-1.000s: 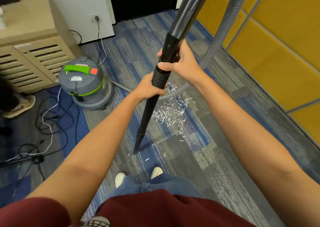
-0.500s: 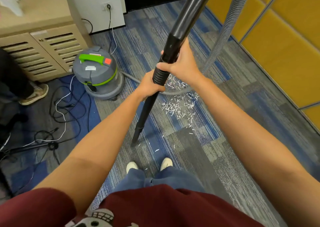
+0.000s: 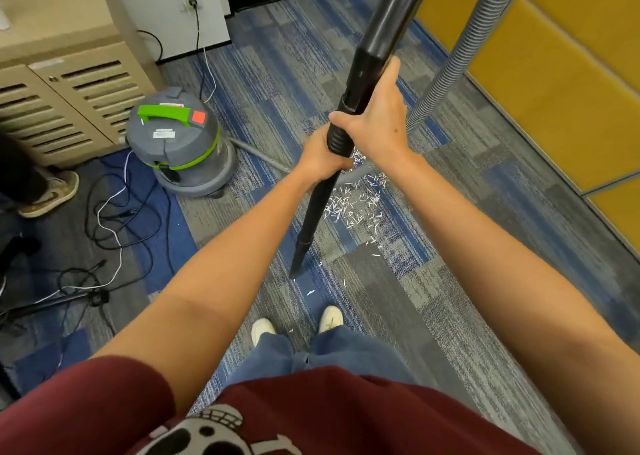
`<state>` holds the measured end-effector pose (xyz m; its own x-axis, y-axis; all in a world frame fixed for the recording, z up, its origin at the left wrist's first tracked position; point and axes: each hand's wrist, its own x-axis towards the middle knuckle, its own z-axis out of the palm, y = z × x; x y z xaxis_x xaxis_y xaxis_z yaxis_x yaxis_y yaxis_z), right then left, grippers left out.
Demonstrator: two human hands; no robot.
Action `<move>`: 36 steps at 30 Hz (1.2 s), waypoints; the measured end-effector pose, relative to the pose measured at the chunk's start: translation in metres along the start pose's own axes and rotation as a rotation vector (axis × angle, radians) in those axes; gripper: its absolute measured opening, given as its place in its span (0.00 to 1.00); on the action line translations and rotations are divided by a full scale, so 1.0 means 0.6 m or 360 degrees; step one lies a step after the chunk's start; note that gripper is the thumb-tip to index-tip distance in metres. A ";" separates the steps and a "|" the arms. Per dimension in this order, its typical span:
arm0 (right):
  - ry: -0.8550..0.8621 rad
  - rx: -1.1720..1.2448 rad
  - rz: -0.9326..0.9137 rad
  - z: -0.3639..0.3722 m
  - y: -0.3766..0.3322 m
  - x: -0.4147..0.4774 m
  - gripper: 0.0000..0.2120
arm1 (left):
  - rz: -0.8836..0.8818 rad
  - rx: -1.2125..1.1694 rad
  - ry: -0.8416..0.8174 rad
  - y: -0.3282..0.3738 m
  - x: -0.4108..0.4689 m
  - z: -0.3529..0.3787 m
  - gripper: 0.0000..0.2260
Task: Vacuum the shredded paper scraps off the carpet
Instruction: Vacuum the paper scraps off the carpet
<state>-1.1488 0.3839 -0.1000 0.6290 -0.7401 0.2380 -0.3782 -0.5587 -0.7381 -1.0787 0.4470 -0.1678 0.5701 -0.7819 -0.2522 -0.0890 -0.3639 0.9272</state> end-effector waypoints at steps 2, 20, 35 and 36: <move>0.0023 0.0020 0.0000 -0.007 0.008 -0.002 0.34 | -0.0008 0.0137 0.0170 0.005 -0.005 0.020 0.13; -0.0125 0.0061 -0.0081 0.002 -0.007 -0.049 0.35 | 0.0260 0.0728 0.0589 0.004 -0.101 0.013 0.24; -0.0050 0.0012 0.0050 -0.054 0.027 -0.046 0.35 | 0.0234 0.0449 0.0458 0.031 -0.080 0.079 0.24; -0.0048 -0.0007 0.0044 -0.058 0.029 -0.046 0.34 | 0.0237 0.0452 0.0459 0.034 -0.079 0.083 0.24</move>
<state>-1.1962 0.3817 -0.0974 0.6385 -0.7436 0.1984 -0.3985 -0.5400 -0.7414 -1.1482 0.4515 -0.1506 0.7353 -0.6777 0.0037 -0.3859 -0.4142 0.8243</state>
